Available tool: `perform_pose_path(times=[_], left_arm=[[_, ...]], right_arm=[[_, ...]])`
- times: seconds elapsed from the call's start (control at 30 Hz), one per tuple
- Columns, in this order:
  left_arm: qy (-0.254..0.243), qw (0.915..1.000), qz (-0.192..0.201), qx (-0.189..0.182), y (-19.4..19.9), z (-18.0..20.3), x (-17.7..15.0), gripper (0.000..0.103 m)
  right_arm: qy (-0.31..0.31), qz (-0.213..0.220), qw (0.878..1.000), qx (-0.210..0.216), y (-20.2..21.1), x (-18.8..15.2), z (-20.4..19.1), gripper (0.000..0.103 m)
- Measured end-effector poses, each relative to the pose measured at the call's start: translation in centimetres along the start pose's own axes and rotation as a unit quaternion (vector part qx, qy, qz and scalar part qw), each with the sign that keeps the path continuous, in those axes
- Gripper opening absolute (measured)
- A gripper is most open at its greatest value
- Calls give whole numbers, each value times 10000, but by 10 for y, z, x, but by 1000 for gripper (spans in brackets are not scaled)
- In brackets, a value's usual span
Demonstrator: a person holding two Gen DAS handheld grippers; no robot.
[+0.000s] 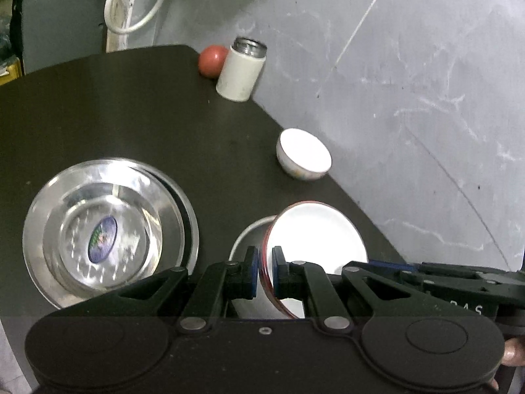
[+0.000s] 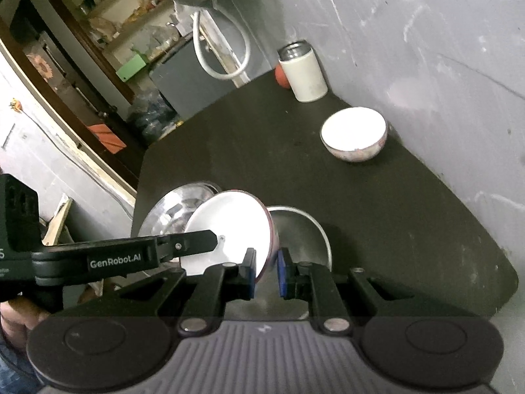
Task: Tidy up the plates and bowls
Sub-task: 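Lift the white bowl with both tools and carry it over the steel bowl, then lower the white bowl into the steel bowl with both tools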
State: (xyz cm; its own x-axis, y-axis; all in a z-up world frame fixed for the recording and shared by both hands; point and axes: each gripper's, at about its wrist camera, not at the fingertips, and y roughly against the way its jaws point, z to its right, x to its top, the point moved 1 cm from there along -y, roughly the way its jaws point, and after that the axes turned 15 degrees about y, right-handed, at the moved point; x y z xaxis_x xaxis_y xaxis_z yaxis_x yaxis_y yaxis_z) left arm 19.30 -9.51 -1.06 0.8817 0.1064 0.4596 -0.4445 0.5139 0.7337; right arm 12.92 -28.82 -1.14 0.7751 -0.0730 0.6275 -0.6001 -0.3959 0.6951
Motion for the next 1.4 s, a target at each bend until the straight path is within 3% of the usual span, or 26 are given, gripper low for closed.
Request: perform_pose_path(times=[0.53,1.4], left_arm=[[-32,9986,-529,63,-21,2,-4,9],[-65,9973,-678,267,-30,2,-8,9]], right_arm=[[-208,-455,9987,-78,-14,-7,13,15],[-185,-614,9979,-1,-23,-7,16,15]])
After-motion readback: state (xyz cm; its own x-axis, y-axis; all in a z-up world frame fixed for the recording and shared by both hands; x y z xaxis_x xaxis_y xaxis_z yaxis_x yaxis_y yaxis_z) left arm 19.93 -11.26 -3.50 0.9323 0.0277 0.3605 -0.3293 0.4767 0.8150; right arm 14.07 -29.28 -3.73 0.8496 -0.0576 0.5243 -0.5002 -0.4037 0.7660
